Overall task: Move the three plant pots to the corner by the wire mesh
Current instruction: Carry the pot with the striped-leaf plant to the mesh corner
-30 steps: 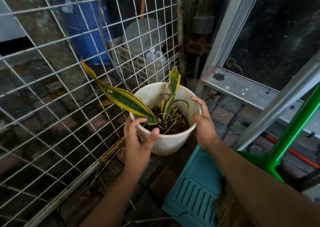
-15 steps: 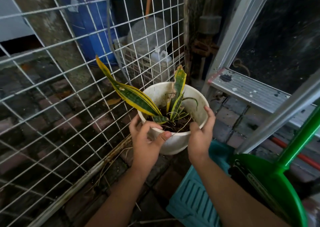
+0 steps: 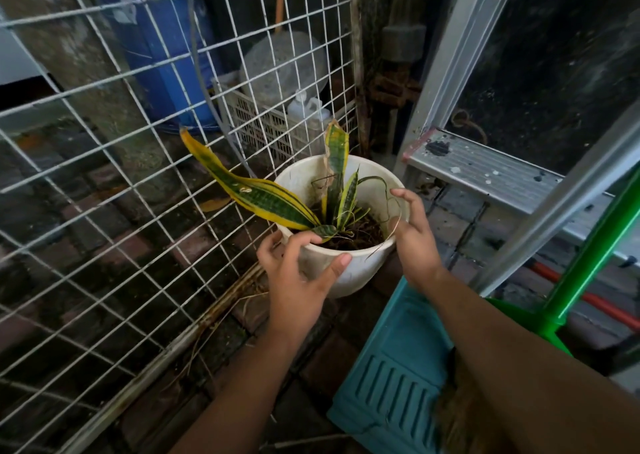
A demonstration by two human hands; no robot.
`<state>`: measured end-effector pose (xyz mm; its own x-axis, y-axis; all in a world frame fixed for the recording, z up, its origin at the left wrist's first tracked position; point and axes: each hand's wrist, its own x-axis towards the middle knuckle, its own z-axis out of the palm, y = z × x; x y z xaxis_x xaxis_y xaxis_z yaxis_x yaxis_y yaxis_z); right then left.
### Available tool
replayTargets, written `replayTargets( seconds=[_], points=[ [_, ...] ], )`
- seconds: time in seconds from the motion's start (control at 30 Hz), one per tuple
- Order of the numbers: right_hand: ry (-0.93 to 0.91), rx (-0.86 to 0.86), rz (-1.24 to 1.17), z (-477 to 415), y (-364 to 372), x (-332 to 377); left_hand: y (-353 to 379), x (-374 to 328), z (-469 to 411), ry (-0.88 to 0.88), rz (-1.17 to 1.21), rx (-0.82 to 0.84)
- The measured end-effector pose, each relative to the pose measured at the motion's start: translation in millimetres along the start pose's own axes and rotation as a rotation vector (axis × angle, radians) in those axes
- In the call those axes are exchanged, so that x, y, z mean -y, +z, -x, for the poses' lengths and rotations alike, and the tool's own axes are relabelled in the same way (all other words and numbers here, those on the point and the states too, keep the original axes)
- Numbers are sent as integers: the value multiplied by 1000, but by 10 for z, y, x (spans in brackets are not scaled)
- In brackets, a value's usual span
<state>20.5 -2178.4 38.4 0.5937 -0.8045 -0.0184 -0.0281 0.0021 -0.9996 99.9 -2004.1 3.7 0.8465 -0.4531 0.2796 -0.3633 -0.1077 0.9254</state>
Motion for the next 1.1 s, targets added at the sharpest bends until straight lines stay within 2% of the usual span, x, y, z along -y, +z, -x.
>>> replayTargets(
  seconds=[0.17, 0.47, 0.9, 1.03, 1.1],
  points=[
    [-23, 50, 55, -97, -53, -56, -46, -9, -10, 0, 4, 43],
    [-137, -83, 113, 276, 156, -136, -97, -84, -52, -54, 32, 22],
    [-50, -44, 113, 87, 46, -124, -32, -70, -39, -110, -14, 47],
    [19, -6, 325, 29, -32, 16, -268, -130, -149, -74, -89, 174],
    [141, 130, 527, -22, -156, 252, -487, -294, -274, -167, -59, 200]
  ],
)
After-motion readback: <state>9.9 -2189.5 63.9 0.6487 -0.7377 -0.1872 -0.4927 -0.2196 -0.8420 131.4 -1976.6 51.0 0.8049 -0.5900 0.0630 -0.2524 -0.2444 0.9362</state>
